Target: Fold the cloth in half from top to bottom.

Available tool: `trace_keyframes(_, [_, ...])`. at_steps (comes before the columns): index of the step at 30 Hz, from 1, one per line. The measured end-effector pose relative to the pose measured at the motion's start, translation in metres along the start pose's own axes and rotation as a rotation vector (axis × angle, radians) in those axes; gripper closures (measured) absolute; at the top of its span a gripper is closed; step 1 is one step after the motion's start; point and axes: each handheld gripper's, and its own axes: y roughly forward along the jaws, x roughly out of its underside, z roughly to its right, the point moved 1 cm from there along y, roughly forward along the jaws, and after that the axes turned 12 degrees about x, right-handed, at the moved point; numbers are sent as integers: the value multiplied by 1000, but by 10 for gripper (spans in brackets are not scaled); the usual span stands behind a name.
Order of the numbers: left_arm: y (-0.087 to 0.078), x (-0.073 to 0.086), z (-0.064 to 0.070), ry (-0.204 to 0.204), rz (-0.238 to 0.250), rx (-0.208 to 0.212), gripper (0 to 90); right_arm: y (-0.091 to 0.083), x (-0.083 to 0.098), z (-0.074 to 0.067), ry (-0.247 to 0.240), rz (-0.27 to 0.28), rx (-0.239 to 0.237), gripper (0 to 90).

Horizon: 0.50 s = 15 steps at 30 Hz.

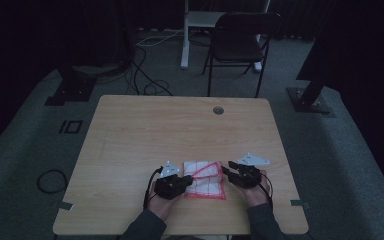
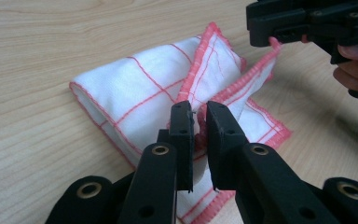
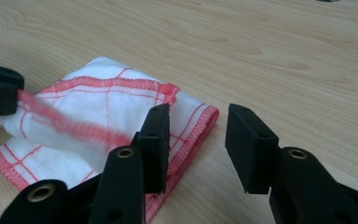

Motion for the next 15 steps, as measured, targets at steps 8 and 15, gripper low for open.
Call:
trace_keyframes(8, [0,7,3,6,-10,3,814,0,-1,3,7,4,4,602])
trace_keyframes(15, [-1,10,7,15,-14,12,812,5,-6,1,9,7,7,603])
